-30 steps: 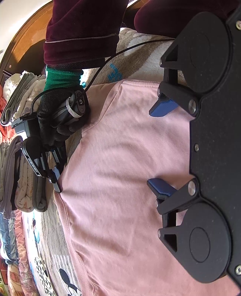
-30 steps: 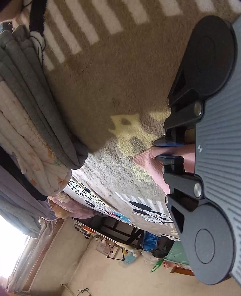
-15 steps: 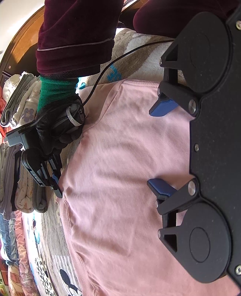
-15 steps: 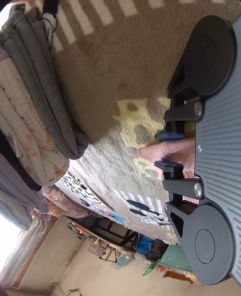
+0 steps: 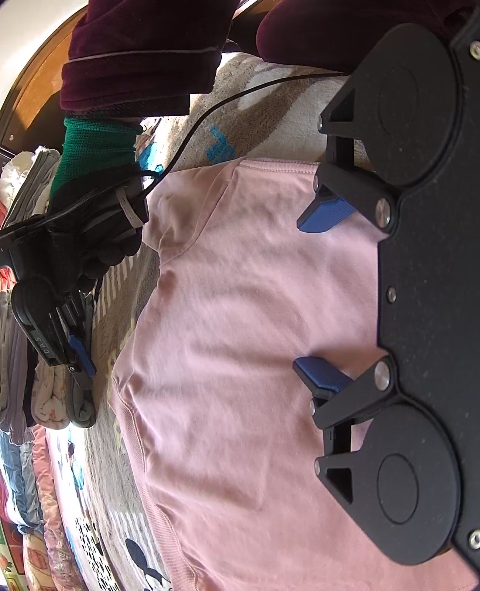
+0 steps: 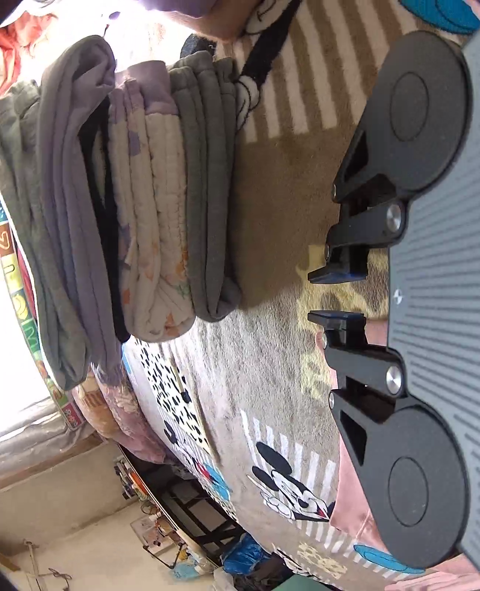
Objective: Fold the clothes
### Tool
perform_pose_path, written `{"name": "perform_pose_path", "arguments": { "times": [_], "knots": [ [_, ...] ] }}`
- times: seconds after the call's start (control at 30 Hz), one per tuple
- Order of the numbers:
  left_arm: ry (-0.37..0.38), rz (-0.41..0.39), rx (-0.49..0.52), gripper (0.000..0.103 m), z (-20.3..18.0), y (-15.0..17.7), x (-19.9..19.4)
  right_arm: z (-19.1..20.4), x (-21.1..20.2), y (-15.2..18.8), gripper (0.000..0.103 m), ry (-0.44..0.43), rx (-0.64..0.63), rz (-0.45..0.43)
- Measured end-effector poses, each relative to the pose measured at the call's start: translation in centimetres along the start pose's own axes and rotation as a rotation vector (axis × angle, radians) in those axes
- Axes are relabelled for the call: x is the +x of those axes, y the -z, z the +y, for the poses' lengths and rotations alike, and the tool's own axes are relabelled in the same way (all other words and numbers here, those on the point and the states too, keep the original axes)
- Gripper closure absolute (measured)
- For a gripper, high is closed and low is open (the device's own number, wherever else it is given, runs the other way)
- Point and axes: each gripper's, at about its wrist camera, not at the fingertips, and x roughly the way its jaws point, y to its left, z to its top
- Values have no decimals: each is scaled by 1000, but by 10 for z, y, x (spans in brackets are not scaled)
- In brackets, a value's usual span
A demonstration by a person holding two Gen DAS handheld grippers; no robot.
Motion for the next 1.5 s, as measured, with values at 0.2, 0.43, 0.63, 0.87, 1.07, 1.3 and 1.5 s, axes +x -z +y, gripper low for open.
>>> {"name": "perform_pose_path", "arguments": {
  "times": [0.2, 0.43, 0.63, 0.87, 1.07, 1.3, 1.5],
  "knots": [
    [0, 0, 1, 29, 0, 1, 0, 18, 26, 18, 90, 22, -87, 185],
    [-21, 5, 34, 28, -4, 3, 0, 25, -34, 27, 84, 2, -105, 54],
    [-36, 6, 47, 28, -6, 4, 1, 37, -67, 69, 87, -1, -201, 73],
    [-46, 5, 57, 28, -8, 6, 2, 18, -90, 88, 81, -6, -78, 7],
    [-67, 8, 81, 24, -14, 7, 3, 28, -98, 114, 83, 97, -182, 76],
    [-72, 2, 89, 24, -16, 10, 2, 44, -130, 148, 82, 151, -287, -10],
    [-90, -5, 104, 23, -20, 13, 0, 54, -168, 171, 81, 164, -333, -132]
  ]
}}
